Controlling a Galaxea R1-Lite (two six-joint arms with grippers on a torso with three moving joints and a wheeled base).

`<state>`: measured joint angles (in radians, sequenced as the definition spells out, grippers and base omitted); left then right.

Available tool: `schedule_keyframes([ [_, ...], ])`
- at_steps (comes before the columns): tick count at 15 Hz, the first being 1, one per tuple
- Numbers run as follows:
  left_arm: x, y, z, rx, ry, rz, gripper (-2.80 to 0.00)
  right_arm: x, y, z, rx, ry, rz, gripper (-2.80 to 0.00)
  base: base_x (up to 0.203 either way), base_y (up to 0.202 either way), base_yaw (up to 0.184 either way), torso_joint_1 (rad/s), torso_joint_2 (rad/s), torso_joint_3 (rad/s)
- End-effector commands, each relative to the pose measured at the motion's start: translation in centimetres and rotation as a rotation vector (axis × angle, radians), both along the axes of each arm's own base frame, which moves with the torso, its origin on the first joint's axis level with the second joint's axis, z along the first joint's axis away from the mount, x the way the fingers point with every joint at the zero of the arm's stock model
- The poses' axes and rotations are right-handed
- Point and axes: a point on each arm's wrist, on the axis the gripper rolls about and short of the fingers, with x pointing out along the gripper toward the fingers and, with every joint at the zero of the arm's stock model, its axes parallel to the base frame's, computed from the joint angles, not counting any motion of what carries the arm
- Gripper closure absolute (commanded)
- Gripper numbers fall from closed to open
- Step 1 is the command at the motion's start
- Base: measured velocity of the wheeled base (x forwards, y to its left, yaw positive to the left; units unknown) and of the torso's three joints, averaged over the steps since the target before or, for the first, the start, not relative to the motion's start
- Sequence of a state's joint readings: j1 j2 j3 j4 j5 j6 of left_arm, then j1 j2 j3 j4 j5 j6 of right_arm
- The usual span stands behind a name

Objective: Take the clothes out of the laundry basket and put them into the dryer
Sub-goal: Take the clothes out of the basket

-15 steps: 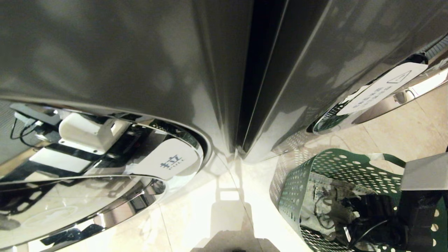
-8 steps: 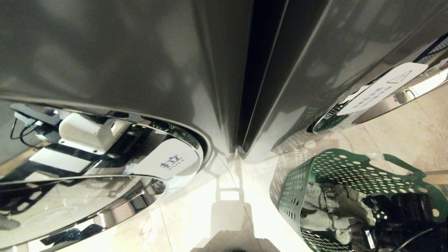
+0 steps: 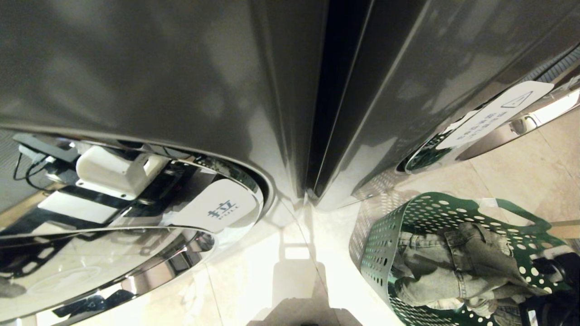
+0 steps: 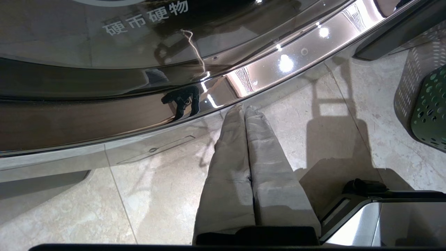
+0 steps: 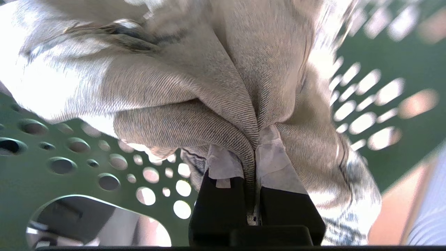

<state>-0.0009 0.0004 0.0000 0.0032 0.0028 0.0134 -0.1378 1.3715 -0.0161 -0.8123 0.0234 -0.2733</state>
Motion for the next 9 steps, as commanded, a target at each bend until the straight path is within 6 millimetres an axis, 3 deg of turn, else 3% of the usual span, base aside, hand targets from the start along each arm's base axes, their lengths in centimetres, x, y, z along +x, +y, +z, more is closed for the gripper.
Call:
schedule_keyframes([
  [1, 0.0, 0.0, 0.0, 0.000, -0.001, 0.001, 0.00, -2.0, 0.6, 2.7, -0.036, -0.204, 0.032, 0.00, 0.000, 0.000, 0.000, 0.000, 0.00, 0.000],
  [6, 0.0, 0.0, 0.0, -0.001, -0.001, 0.001, 0.00, -5.3, 1.8, 8.4, -0.073, -0.586, 0.119, 0.00, 0.000, 0.000, 0.000, 0.000, 0.00, 0.000],
  [9, 0.0, 0.0, 0.0, 0.000, -0.001, 0.000, 0.00, -8.4, 1.7, 11.1, -0.111, -0.653, 0.063, 0.00, 0.000, 0.000, 0.000, 0.000, 0.00, 0.000],
])
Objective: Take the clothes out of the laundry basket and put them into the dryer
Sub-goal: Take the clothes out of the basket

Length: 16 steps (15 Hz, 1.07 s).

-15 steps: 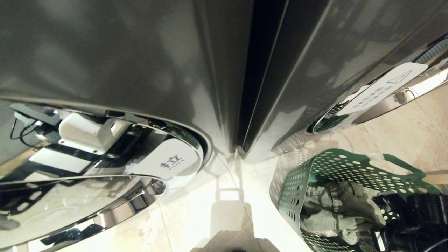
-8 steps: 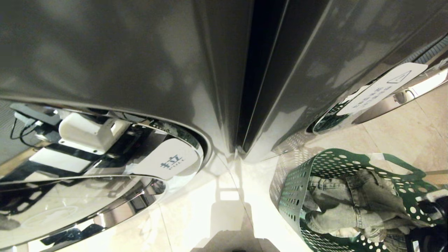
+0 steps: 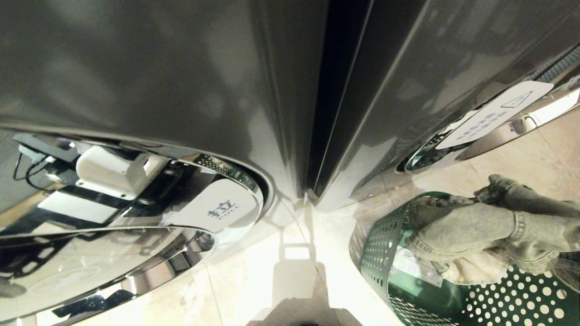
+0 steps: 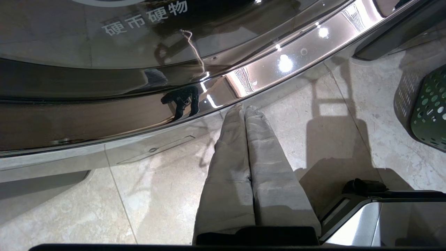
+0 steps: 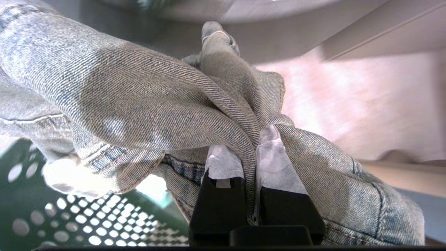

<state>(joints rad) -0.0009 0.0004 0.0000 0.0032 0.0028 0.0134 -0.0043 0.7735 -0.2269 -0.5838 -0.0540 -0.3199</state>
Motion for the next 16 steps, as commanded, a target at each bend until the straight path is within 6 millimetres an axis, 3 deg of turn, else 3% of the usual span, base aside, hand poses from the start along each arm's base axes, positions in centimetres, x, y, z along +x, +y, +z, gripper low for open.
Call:
schedule_keyframes([
  [1, 0.0, 0.0, 0.0, 0.000, -0.001, 0.000, 0.00, -3.2, 0.0, 2.1, -0.006, -0.056, -0.010, 0.00, 0.000, 0.000, 0.000, 0.000, 0.00, 0.000],
  [4, 0.0, 0.0, 0.0, 0.000, -0.001, 0.001, 0.00, -5.8, 0.0, 4.7, -0.006, 0.005, -0.018, 0.00, 0.000, 0.000, 0.000, 0.000, 0.00, 0.000],
  [9, 0.0, 0.0, 0.0, 0.000, -0.001, 0.000, 0.00, -5.9, 0.2, 3.7, -0.002, 0.050, 0.090, 0.00, 0.000, 0.000, 0.000, 0.000, 0.00, 0.000],
  [16, 0.0, 0.0, 0.0, 0.000, -0.001, 0.000, 0.00, -5.9, 0.2, 3.2, 0.040, 0.058, 0.082, 0.00, 0.000, 0.000, 0.000, 0.000, 0.00, 0.000],
])
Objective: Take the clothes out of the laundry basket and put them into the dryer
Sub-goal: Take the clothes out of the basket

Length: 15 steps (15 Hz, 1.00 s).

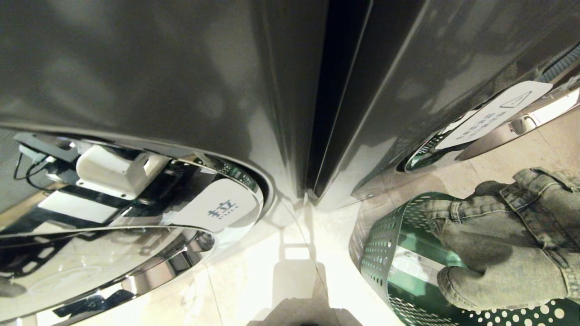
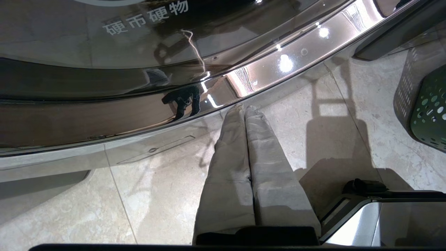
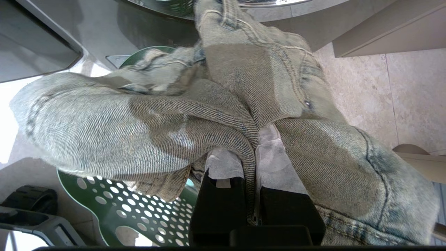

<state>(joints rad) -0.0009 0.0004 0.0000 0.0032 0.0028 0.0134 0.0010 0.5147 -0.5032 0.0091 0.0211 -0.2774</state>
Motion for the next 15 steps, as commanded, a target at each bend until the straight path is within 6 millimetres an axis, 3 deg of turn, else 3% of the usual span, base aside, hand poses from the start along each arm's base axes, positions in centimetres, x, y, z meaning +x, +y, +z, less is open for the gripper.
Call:
schedule_keyframes([
  [1, 0.0, 0.0, 0.0, 0.000, -0.001, 0.000, 0.00, 0.0, 0.0, -0.1, -0.002, 0.002, 0.001, 0.00, 0.000, 0.000, 0.000, 0.000, 0.00, 0.000],
  [15, 0.0, 0.0, 0.0, 0.007, 0.003, -0.002, 0.00, 0.0, 0.0, -1.1, -0.002, 0.025, -0.011, 0.00, 0.000, 0.000, 0.000, 0.000, 0.00, 0.000],
])
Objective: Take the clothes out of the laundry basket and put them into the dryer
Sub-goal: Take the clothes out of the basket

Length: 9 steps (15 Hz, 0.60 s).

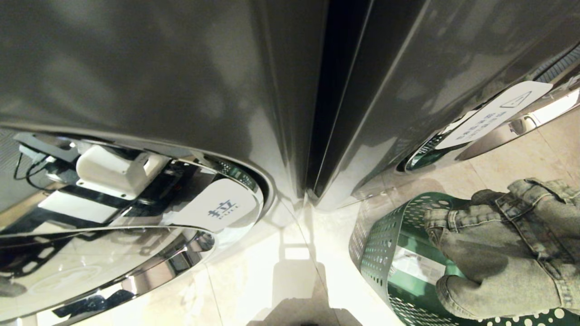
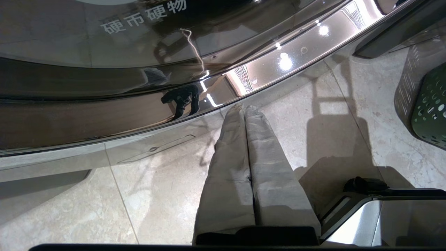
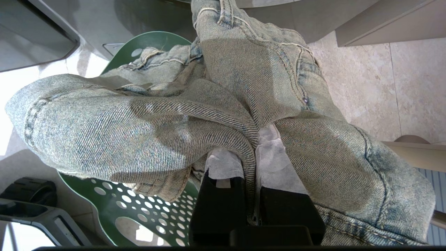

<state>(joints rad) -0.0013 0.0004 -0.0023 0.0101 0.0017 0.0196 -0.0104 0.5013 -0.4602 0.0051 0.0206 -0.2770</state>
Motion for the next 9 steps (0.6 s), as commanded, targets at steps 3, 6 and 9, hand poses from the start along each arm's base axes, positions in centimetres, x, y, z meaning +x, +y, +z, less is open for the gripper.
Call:
schedule_keyframes([
  [3, -0.01, 0.00, 0.01, 0.000, -0.001, -0.002, 0.00, 0.02, 0.00, 0.01, -0.002, -0.004, -0.001, 0.00, 0.000, 0.000, 0.000, -0.001, 0.00, 0.069],
  [6, -0.01, 0.00, 0.04, 0.000, -0.003, -0.002, 0.00, -0.02, 0.00, 0.20, -0.004, -0.012, -0.001, 0.00, 0.000, 0.000, 0.000, 0.003, 0.00, 0.191],
  [9, 0.00, 0.00, 0.05, 0.000, -0.007, -0.002, 0.00, -0.45, 0.01, 0.39, -0.016, -0.036, 0.001, 0.00, 0.000, 0.000, 0.000, 0.003, 0.00, 0.205],
])
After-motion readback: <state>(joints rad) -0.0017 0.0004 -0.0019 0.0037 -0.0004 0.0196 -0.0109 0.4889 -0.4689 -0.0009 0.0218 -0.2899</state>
